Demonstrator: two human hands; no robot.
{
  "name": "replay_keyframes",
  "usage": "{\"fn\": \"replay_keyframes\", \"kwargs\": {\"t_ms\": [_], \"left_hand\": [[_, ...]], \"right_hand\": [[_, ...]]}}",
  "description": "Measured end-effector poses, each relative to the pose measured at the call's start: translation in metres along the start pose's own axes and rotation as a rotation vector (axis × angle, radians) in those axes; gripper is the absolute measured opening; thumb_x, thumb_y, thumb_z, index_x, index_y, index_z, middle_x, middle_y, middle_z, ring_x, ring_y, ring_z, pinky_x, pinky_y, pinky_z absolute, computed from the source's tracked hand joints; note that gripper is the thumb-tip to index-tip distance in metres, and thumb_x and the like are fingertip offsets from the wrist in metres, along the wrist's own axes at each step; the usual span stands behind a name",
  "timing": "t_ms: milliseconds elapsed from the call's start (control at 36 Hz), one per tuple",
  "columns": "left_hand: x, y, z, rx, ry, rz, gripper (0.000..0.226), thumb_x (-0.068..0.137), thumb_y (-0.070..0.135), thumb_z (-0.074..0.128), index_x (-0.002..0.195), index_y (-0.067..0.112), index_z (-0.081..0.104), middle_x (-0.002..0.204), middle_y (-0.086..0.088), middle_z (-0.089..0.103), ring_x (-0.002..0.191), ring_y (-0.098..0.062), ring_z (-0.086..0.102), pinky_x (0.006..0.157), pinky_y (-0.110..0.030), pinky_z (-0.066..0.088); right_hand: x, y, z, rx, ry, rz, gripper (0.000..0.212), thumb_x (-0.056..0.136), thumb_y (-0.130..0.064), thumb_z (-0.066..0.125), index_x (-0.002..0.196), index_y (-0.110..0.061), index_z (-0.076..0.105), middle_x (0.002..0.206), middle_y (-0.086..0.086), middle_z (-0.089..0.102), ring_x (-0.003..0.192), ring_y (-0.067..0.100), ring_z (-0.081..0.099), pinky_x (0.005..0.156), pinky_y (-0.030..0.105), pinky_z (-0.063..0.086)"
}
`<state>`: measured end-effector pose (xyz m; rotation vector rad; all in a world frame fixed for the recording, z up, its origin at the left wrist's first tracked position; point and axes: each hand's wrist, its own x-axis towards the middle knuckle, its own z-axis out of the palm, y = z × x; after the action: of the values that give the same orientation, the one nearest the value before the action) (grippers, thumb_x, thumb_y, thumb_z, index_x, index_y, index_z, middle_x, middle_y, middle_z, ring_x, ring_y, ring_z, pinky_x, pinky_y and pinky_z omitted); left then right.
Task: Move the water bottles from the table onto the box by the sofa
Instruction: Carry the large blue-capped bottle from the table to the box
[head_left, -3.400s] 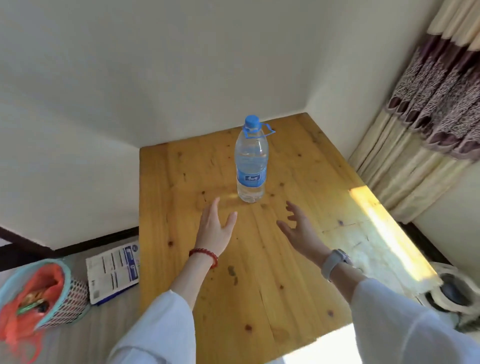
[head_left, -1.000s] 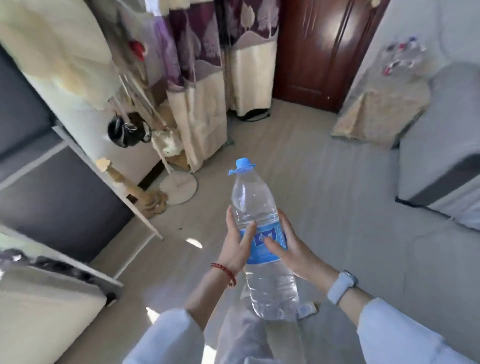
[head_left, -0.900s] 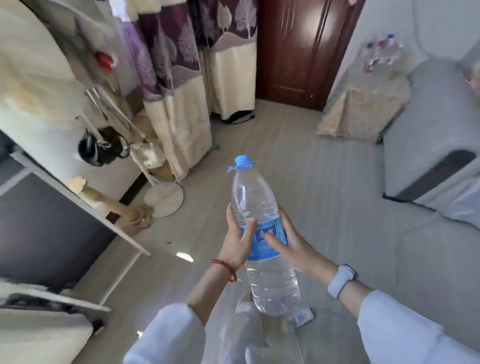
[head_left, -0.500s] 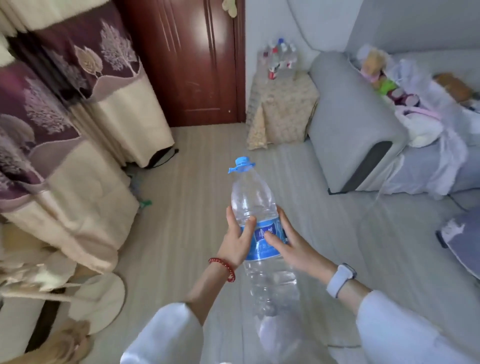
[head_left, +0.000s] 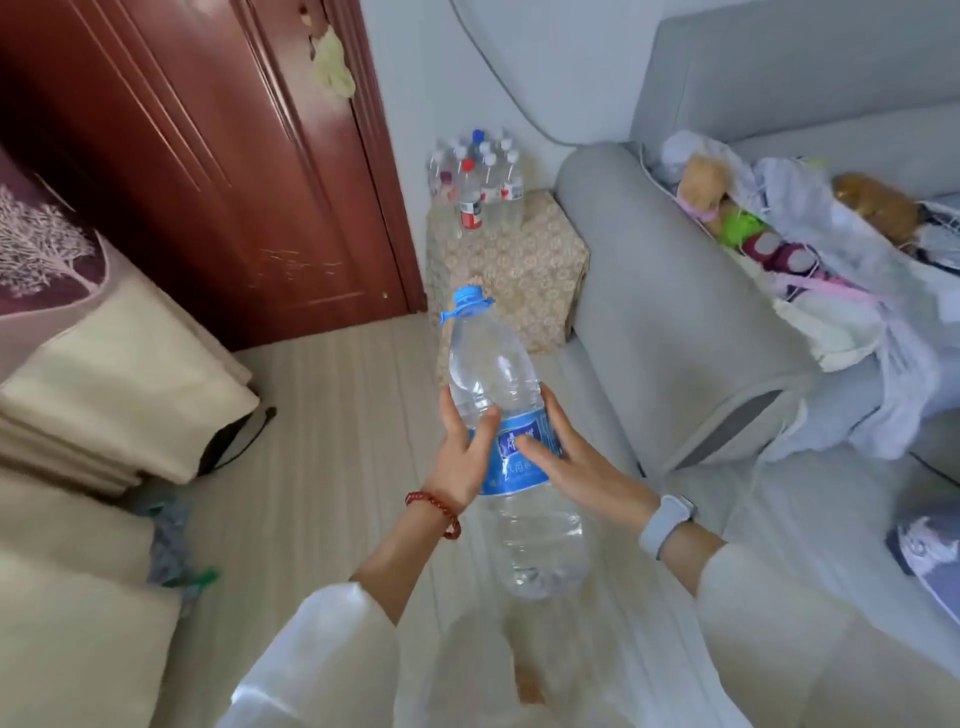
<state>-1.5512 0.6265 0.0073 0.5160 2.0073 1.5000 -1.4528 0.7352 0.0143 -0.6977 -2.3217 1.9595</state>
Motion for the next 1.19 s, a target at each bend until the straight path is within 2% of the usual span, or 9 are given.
{"fn": "replay_keyframes", "kwargs": {"t_ms": [111, 194, 361, 500, 583, 694, 833, 944, 1194], "left_hand": [[0.090, 0.008, -0.005, -0.040, -0.058, 0.001, 0.056, 0.096, 0.036, 0.036, 0.142, 0.023, 0.008, 0.123, 0.019, 0.044, 0.113, -0.001, 0.045, 0.094, -0.013, 0.037], [0.167, 0.010, -0.008, -0.030, -0.080, 0.040, 0.068, 0.085, 0.056, 0.039, 0.141, 0.025, 0.015, 0.131, 0.007, 0.049, 0.120, -0.006, 0.049, 0.105, -0.030, 0.037], [0.325, 0.035, -0.017, -0.064, -0.113, 0.026, 0.069, 0.091, 0.052, 0.037, 0.145, 0.021, 0.008, 0.131, 0.008, 0.042, 0.120, -0.005, 0.043, 0.105, -0.026, 0.031], [0.448, 0.073, -0.006, -0.087, -0.165, 0.057, 0.035, 0.096, 0.028, 0.040, 0.130, 0.025, 0.033, 0.124, 0.007, 0.049, 0.117, -0.007, 0.048, 0.099, -0.020, 0.037], [0.506, 0.101, 0.013, -0.073, -0.231, 0.094, 0.031, 0.094, 0.028, 0.044, 0.124, 0.025, 0.038, 0.113, 0.012, 0.051, 0.101, 0.005, 0.051, 0.081, -0.003, 0.041], [0.585, 0.126, 0.046, -0.021, -0.263, 0.142, 0.030, 0.090, 0.031, 0.053, 0.118, 0.028, 0.043, 0.115, 0.006, 0.055, 0.108, -0.008, 0.054, 0.088, -0.014, 0.043], [0.687, 0.142, 0.090, 0.079, -0.244, 0.126, 0.043, 0.086, 0.035, 0.057, 0.126, 0.022, 0.045, 0.109, 0.008, 0.059, 0.101, -0.009, 0.058, 0.074, -0.007, 0.044], [0.769, 0.140, 0.127, 0.106, -0.205, 0.062, 0.057, 0.078, 0.048, 0.062, 0.128, 0.027, 0.045, 0.115, 0.005, 0.061, 0.102, -0.011, 0.057, 0.081, -0.019, 0.046], [0.901, 0.120, 0.172, 0.261, -0.078, 0.021, 0.048, 0.079, 0.030, 0.068, 0.123, 0.020, 0.053, 0.114, 0.010, 0.059, 0.104, -0.006, 0.053, 0.090, -0.025, 0.041]], "right_hand": [[0.083, -0.008, -0.026, -0.013, 0.003, 0.006, 0.048, 0.092, -0.033, 0.049, 0.119, -0.061, 0.021, 0.115, -0.041, 0.047, 0.106, -0.014, 0.053, 0.091, 0.009, 0.041], [0.154, -0.011, -0.046, -0.002, -0.005, 0.002, 0.054, 0.091, -0.031, 0.051, 0.132, -0.050, 0.021, 0.122, -0.030, 0.050, 0.111, -0.005, 0.056, 0.095, 0.019, 0.045], [0.301, -0.040, -0.100, 0.006, 0.045, 0.074, 0.054, 0.088, -0.031, 0.056, 0.117, -0.059, 0.020, 0.112, -0.025, 0.055, 0.091, -0.016, 0.059, 0.078, 0.006, 0.046], [0.394, -0.056, -0.153, 0.051, 0.159, 0.118, 0.091, 0.072, -0.053, 0.065, 0.144, -0.036, 0.012, 0.138, -0.007, 0.046, 0.119, 0.012, 0.053, 0.103, 0.040, 0.045], [0.440, -0.056, -0.188, 0.079, 0.253, 0.124, 0.077, 0.078, -0.034, 0.068, 0.140, -0.033, 0.021, 0.129, -0.007, 0.052, 0.109, 0.010, 0.058, 0.093, 0.032, 0.052], [0.499, -0.050, -0.243, 0.157, 0.307, 0.079, 0.073, 0.081, -0.013, 0.067, 0.137, -0.028, 0.023, 0.116, -0.015, 0.052, 0.096, -0.002, 0.058, 0.072, 0.012, 0.051], [0.582, -0.034, -0.322, 0.138, 0.356, 0.076, 0.066, 0.077, -0.016, 0.071, 0.133, -0.022, 0.037, 0.118, -0.005, 0.058, 0.103, 0.006, 0.060, 0.084, 0.022, 0.053], [0.657, -0.010, -0.387, 0.105, 0.318, 0.129, 0.063, 0.073, -0.021, 0.074, 0.127, -0.021, 0.040, 0.115, -0.005, 0.057, 0.102, 0.008, 0.059, 0.079, 0.019, 0.052], [0.797, 0.049, -0.463, 0.054, 0.252, 0.124, 0.075, 0.068, -0.016, 0.079, 0.126, -0.022, 0.032, 0.112, -0.016, 0.047, 0.107, 0.007, 0.050, 0.096, 0.026, 0.045]]}}
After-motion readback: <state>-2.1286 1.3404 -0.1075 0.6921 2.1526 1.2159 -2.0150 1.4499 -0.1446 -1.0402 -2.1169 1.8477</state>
